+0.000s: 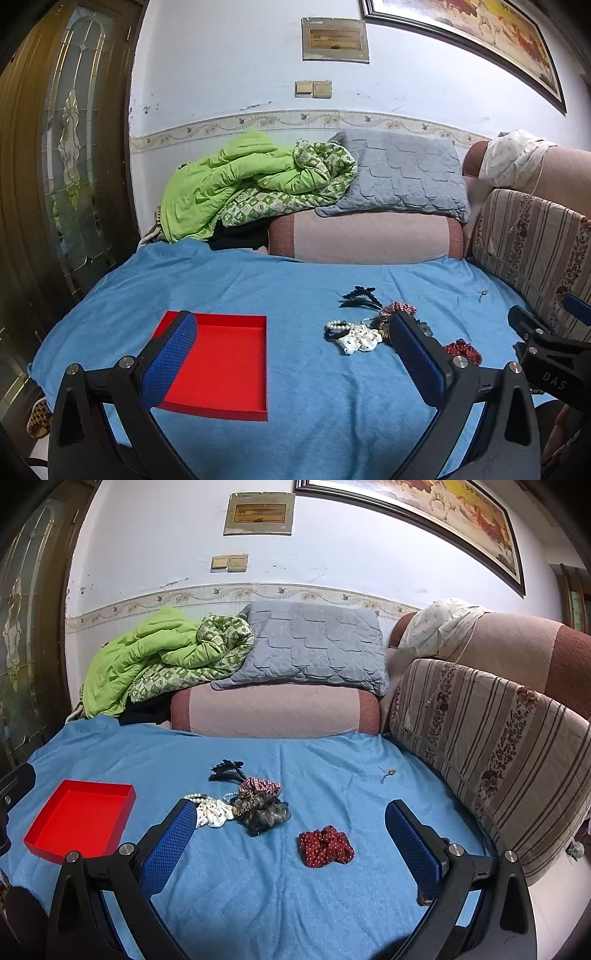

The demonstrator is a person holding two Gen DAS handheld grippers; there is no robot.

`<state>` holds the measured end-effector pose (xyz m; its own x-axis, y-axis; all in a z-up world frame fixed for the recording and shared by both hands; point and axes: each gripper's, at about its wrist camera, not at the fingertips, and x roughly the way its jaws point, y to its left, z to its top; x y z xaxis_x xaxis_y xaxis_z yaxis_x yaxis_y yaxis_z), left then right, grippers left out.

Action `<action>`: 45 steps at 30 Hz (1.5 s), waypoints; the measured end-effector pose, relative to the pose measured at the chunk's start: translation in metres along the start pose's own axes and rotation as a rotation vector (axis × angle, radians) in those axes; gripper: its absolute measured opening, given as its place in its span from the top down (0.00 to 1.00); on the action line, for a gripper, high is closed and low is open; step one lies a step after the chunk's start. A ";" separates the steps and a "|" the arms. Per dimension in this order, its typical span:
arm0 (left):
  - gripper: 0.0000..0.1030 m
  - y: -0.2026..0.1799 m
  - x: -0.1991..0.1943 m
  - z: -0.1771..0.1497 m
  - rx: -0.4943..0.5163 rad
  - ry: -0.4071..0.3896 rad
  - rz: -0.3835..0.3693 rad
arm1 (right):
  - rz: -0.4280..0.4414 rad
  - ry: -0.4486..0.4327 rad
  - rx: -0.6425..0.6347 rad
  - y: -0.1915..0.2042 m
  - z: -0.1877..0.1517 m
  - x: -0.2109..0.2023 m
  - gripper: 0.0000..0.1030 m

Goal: Organize jewelry

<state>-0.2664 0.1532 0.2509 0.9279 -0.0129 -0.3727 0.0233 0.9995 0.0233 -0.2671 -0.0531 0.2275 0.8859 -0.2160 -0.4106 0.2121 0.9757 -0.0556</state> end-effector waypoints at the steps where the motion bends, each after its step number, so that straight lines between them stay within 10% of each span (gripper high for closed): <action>1: 0.00 0.000 0.003 0.001 0.001 0.006 0.000 | 0.001 0.003 0.001 0.000 0.001 0.002 0.00; 45: 0.00 -0.035 0.168 -0.021 0.071 0.330 -0.013 | 0.021 0.274 0.054 -0.037 -0.028 0.154 0.00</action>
<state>-0.1193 0.1164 0.1679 0.7571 -0.0037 -0.6533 0.0711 0.9945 0.0768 -0.1497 -0.1212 0.1407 0.7475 -0.1705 -0.6420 0.2232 0.9748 0.0011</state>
